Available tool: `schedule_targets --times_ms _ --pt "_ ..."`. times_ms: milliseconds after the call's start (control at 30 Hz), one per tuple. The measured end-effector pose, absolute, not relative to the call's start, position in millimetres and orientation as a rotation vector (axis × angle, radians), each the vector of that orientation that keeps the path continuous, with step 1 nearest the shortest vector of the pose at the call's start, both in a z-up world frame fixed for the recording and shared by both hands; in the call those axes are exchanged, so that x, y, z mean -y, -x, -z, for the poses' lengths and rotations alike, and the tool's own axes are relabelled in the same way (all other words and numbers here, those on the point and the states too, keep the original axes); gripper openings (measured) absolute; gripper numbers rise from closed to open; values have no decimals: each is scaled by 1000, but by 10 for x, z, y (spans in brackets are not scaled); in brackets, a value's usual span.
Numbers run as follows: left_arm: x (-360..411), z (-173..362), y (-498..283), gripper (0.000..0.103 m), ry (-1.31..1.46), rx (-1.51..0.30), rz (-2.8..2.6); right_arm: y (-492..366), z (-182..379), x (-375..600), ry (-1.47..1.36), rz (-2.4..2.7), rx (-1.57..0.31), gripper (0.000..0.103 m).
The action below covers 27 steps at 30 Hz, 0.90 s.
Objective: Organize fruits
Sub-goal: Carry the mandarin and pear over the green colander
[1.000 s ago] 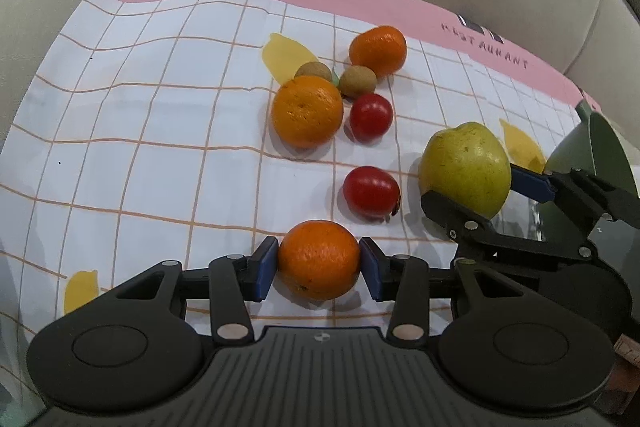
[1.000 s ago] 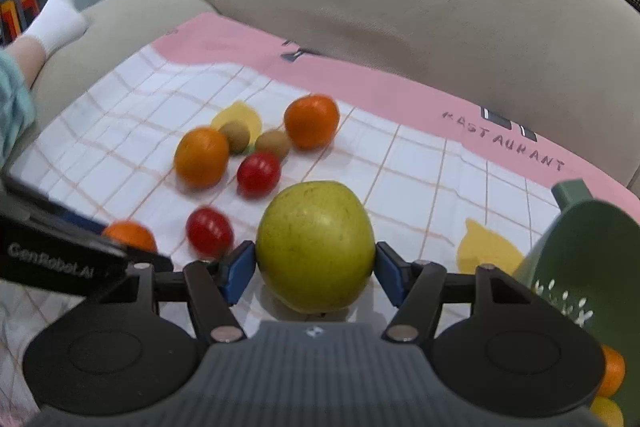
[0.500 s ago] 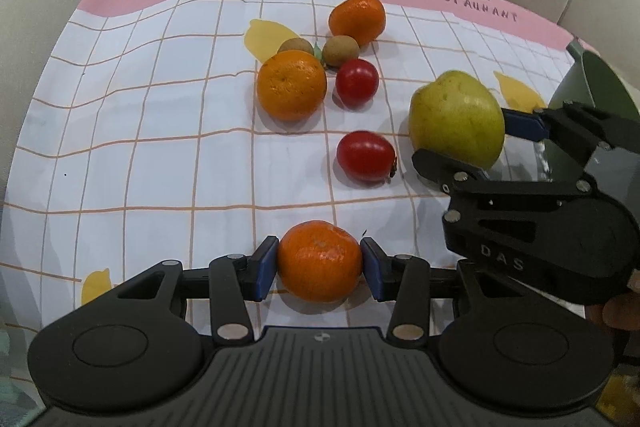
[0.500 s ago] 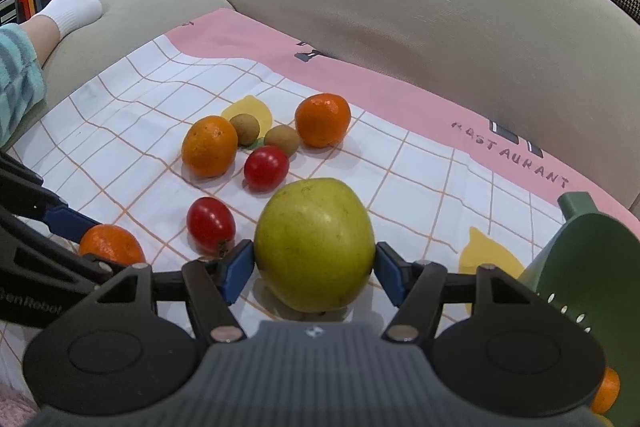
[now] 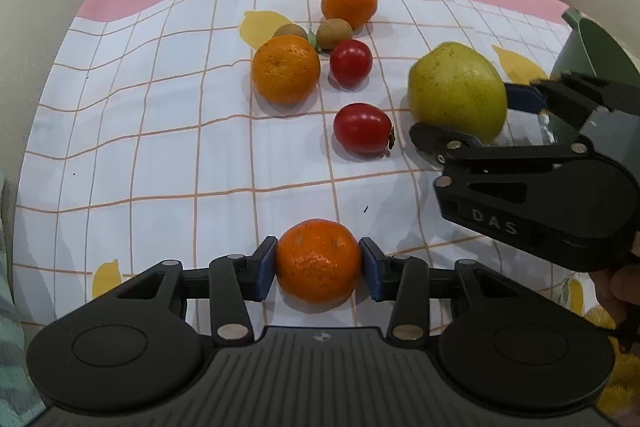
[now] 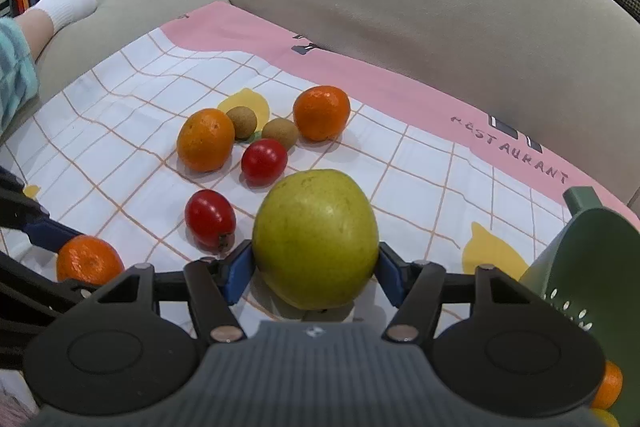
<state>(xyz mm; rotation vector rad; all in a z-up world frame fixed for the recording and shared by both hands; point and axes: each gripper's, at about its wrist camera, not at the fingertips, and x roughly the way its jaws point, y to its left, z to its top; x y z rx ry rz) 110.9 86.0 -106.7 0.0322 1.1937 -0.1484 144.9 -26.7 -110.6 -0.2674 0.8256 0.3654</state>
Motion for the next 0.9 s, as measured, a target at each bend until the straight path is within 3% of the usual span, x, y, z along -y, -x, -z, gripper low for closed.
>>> schedule_targets --times_ms 467,900 --pt "-841 635 -917 48 84 -1054 185 -1024 615 524 213 -370 -738 61" --pt "-138 141 -773 48 21 -931 370 -548 172 1285 124 -292 -676 61"
